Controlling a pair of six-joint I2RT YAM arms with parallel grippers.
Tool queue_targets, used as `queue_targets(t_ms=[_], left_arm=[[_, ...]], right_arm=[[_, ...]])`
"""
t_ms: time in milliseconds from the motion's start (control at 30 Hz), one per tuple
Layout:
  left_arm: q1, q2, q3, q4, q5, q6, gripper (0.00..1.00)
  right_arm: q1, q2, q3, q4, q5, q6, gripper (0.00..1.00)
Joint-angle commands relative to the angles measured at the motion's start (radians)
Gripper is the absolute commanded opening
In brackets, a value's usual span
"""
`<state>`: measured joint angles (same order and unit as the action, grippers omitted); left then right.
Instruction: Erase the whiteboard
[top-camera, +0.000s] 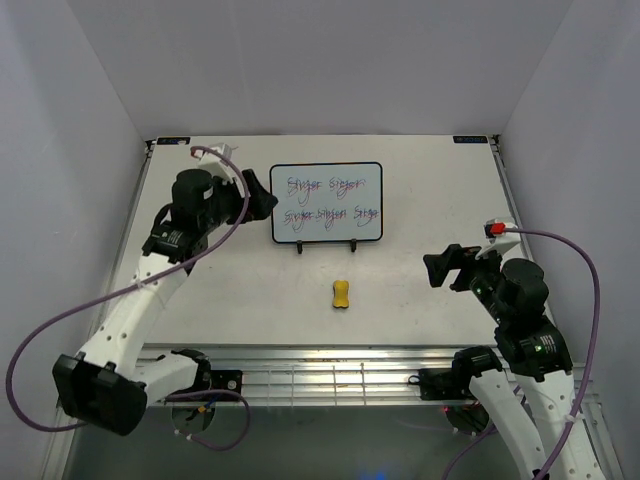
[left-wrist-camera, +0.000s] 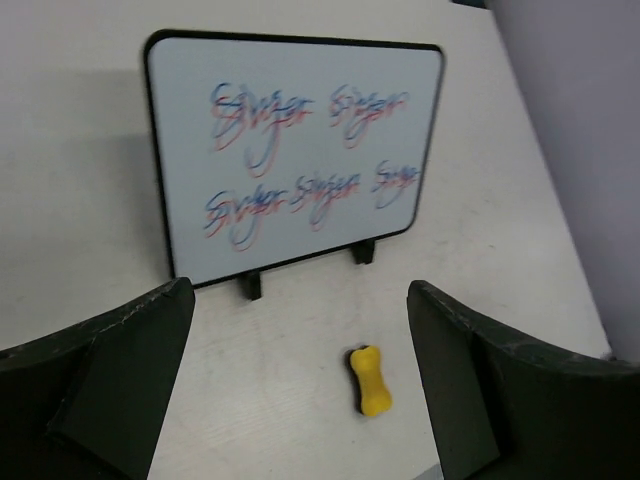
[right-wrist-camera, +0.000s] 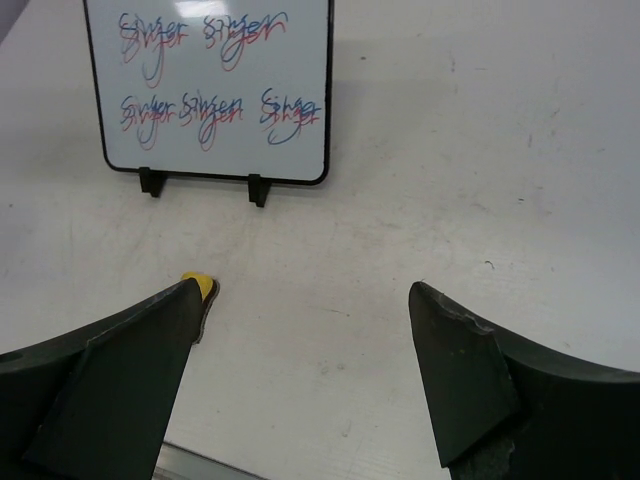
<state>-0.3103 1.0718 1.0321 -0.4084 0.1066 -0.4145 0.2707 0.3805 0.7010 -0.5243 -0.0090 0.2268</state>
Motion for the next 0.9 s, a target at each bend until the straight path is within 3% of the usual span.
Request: queue_targets(t_ms=[0,67,200,267,367,500,633,767,867], left_arm=[[0.031,0.089,0.086,0.176,0.327,-0.024,0.98],[0.083,0.12,0.063,0.306,0.411,-0.039,0.98],[0.305,0.304,0.054,0.514,0.646,-0.136,0.98],[0.344,0.356,0.037,0.607,0.657,-0.113,0.98],[0.362,0.465,0.039,0.683,0.691,-0.069,0.98],[0.375,0.608,-0.003,0.907,0.87,-0.105,0.98],[0.387,0.796,0.092,1.0,1.08,-0.19,0.98],[0.382,0.928,0.126,1.219,1.169,-0.317,0.98],[0.364,0.987,0.154,1.247,1.196,-0.328,0.98]], right_arm=[[0.004,0.014,-0.003,0.079,-0.109,-0.027,0.9],[0.004,0.02,0.009,0.078,-0.132,-0.032,0.9],[0.004,0.017,0.032,0.066,-0.186,-0.05,0.9],[0.004,0.012,0.037,0.053,-0.221,-0.064,0.9],[0.004,0.011,0.038,0.04,-0.235,-0.073,0.93],[0.004,0.049,0.043,0.011,-0.264,-0.095,0.95],[0.004,0.072,0.067,0.001,-0.327,-0.095,0.99],[0.004,0.083,0.083,-0.022,-0.345,-0.093,1.0],[0.004,0.087,0.094,-0.032,-0.364,-0.101,1.0]])
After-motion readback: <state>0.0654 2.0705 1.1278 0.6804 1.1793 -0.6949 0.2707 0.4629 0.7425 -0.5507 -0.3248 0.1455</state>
